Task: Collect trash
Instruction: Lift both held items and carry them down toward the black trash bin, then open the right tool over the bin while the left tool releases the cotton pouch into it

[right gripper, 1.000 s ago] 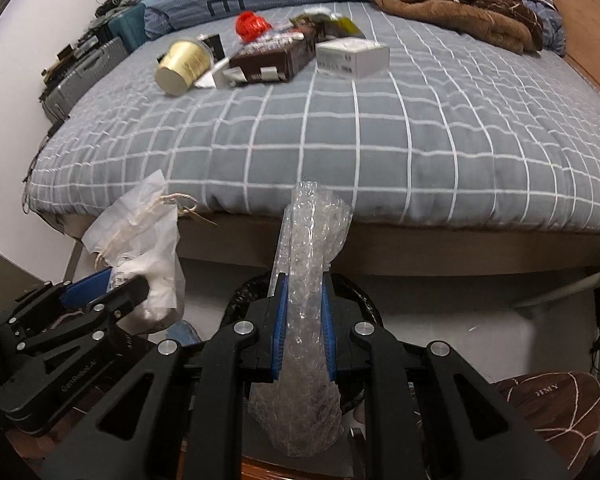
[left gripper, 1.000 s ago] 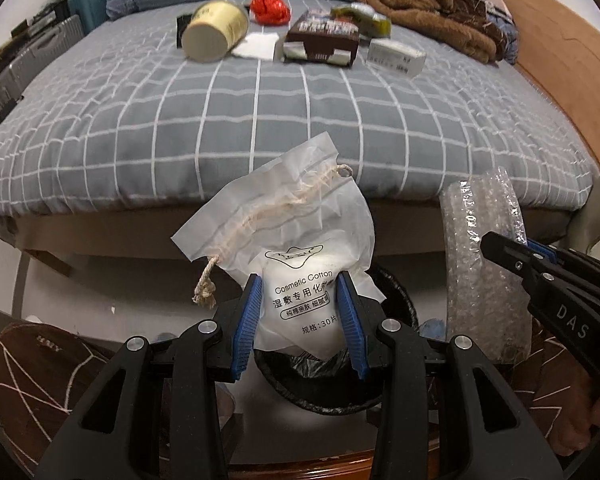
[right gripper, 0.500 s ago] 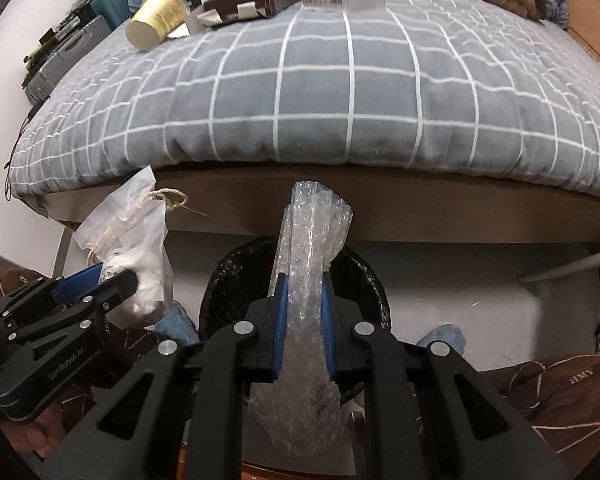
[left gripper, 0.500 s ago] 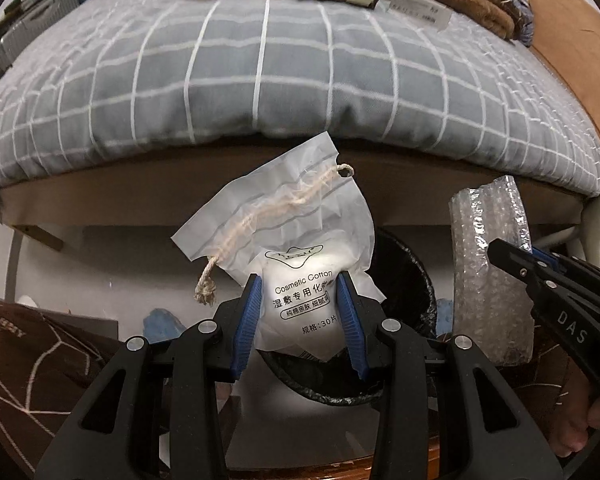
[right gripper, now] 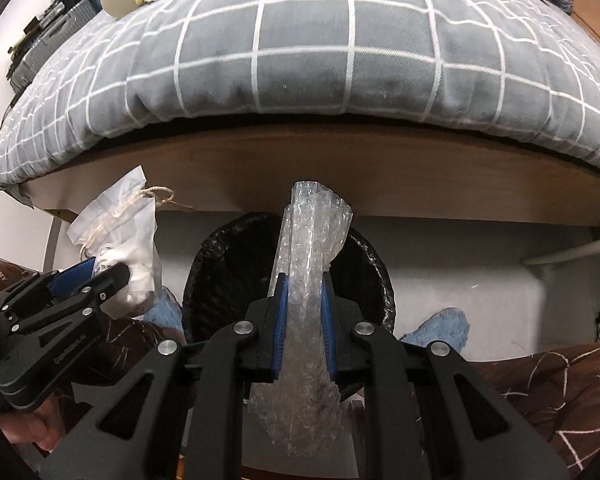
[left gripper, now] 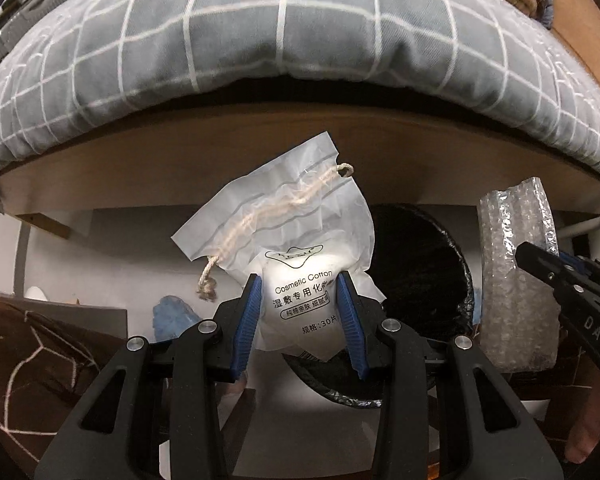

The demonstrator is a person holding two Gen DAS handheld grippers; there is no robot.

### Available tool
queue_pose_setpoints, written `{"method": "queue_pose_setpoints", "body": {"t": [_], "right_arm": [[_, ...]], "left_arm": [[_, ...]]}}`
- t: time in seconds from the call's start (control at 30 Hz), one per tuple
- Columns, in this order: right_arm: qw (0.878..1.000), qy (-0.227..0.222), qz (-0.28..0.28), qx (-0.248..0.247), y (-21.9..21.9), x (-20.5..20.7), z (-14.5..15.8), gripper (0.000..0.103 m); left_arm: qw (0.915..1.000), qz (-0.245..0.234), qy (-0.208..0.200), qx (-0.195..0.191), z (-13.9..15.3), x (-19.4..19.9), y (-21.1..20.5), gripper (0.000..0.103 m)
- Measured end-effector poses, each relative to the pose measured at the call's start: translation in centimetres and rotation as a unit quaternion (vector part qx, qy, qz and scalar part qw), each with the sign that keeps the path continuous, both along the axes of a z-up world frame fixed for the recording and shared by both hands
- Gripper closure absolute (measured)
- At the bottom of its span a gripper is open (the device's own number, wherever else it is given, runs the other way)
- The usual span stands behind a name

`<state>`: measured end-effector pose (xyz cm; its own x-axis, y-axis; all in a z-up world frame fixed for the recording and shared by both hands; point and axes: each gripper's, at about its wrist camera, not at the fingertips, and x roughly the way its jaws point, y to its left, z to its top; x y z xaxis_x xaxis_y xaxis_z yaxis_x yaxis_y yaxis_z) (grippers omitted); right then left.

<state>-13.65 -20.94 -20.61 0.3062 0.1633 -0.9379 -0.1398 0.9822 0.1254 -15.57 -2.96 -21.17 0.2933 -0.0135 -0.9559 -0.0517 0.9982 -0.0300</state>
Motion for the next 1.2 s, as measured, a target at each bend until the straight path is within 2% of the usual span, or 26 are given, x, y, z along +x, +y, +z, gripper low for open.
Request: {"method": "queue_pose_setpoints", "body": {"t": [0.4, 0.47, 0.5, 0.63, 0.67, 0.73, 0.83, 1.0, 1.2], "right_arm": [[1.000, 0.028, 0.011, -0.009, 1.2, 0.7, -2.6, 0.088], [0.999, 0.027, 0.015, -0.008, 1.4, 0.7, -2.7, 0.084], [1.000, 0.024, 0.016, -0.009, 1.4, 0.7, -2.7, 0.081], [1.000, 0.009, 0.017, -0.011, 1.7, 0.5, -2.2, 0.059], [1.000, 0.005, 0.015, -0.014, 1.5, 0.5, -2.0, 0.057], [1.000, 0.000, 0.013, -0.015, 1.1, 0.4, -1.8, 0.043], [1.000, -0.015, 0.005, -0.025, 0.2, 0.4, -1.2, 0.029], [0.999, -0.029, -0.009, -0.040, -1.9, 0.5, -0.6, 0.015], [0.997, -0.042, -0.037, -0.048, -5.0, 0.4, 0.3, 0.009]], "left_arm": [[0.9997, 0.002, 0.025, 0.007, -1.7, 0.5, 0.1, 0.065], [0.9996, 0.002, 0.027, 0.007, -1.6, 0.5, 0.2, 0.065], [0.9996, 0.003, 0.028, 0.007, -1.6, 0.5, 0.1, 0.065], [0.9996, 0.003, 0.027, 0.005, -1.4, 0.6, 0.1, 0.065], [0.9996, 0.003, 0.027, 0.003, -1.3, 0.6, 0.1, 0.065], [0.9996, 0.001, 0.027, -0.001, -1.3, 0.6, 0.0, 0.065], [0.9996, -0.001, 0.025, -0.009, -1.1, 0.7, -0.2, 0.065], [0.9995, -0.011, 0.023, -0.017, -0.8, 1.0, -1.4, 0.065], [0.9991, -0.026, 0.023, -0.025, -1.0, 1.0, -3.6, 0.064]]}}
